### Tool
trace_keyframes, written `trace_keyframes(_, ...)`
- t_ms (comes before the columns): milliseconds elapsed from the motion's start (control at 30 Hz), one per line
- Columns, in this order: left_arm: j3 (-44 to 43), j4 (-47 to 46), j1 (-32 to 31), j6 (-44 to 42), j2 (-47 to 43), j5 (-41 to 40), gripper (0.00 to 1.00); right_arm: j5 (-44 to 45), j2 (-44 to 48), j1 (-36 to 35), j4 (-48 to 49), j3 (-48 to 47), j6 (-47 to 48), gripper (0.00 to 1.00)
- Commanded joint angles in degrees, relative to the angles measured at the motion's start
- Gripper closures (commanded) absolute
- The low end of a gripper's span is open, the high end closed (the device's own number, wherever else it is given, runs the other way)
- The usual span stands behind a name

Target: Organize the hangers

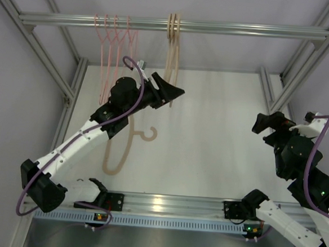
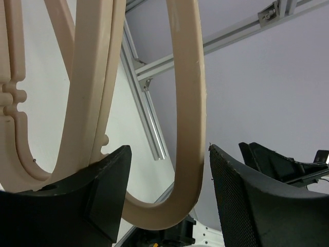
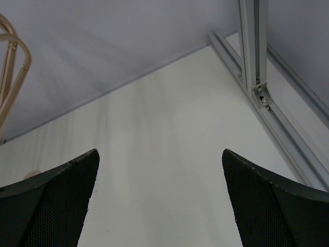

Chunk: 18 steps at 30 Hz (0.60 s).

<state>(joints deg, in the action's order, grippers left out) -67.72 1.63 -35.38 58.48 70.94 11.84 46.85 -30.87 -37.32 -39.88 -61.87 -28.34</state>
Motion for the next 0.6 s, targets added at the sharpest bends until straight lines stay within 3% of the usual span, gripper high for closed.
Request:
trace_keyframes(0,-2.2,2.5,-0.3,-3.5,-3.5,-1.5,0.33,-0.2,-0.1,0.8,0.0,0.3,-0.8,0.01)
trace_keyframes(567,-2.5,8.0,-0.7,-9.0,-7.7,-1.2,0.33,-1.0,-0.5,0.8,1.2,1.9,-1.5,0.01)
